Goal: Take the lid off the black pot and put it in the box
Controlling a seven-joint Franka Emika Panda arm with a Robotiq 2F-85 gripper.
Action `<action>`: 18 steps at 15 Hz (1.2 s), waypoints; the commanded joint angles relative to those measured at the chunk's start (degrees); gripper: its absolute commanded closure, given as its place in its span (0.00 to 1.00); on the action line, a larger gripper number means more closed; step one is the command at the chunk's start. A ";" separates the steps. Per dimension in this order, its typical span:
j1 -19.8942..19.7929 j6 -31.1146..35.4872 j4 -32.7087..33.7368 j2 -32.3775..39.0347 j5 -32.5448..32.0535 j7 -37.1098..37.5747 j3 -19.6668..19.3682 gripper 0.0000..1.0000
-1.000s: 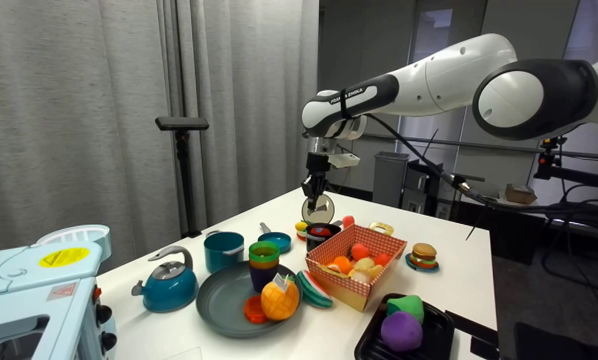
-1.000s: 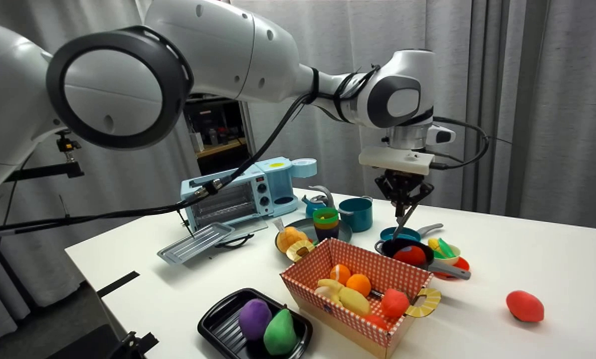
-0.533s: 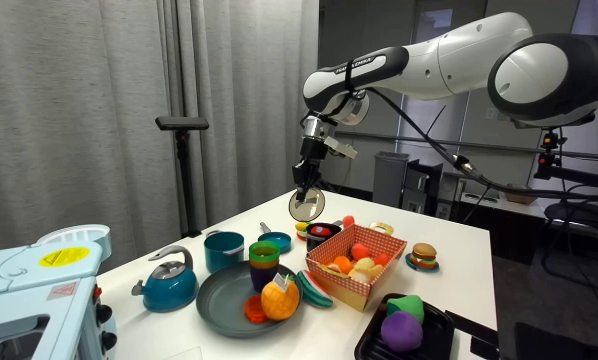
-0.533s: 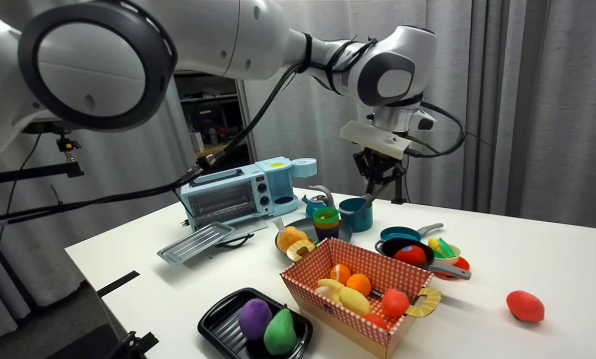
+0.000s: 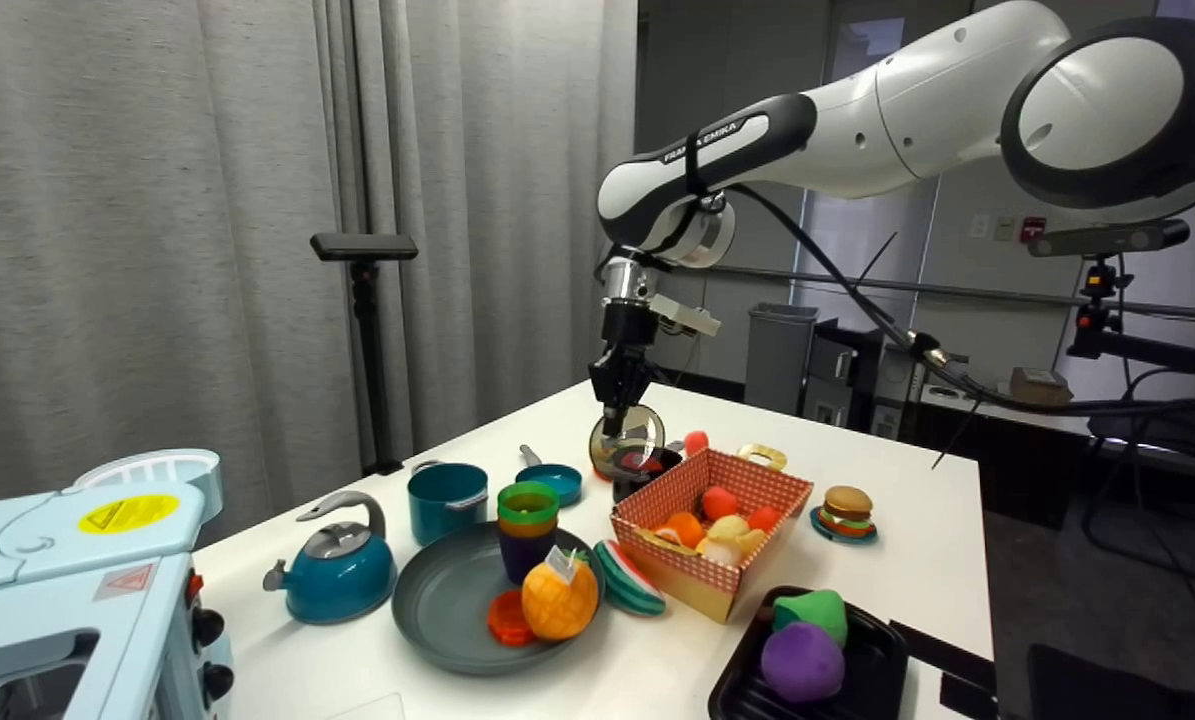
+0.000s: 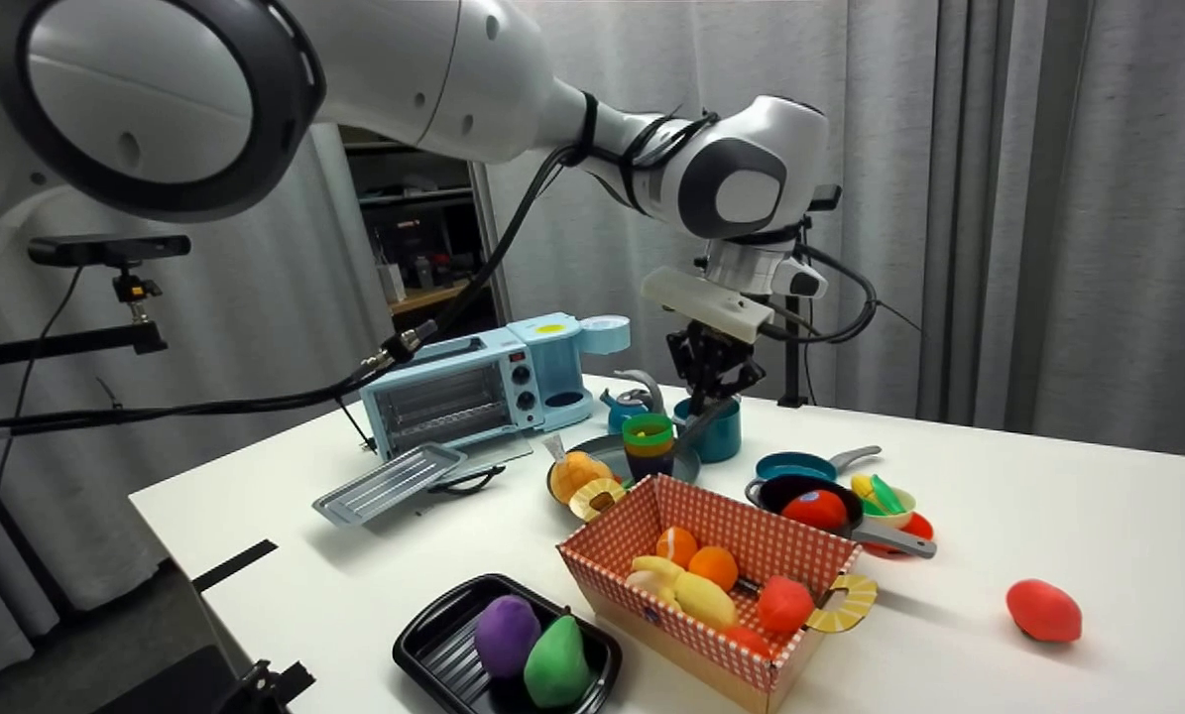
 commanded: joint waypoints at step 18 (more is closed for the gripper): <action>3.98 20.90 -31.04 -17.18 -5.58 -2.72 -8.96 0.12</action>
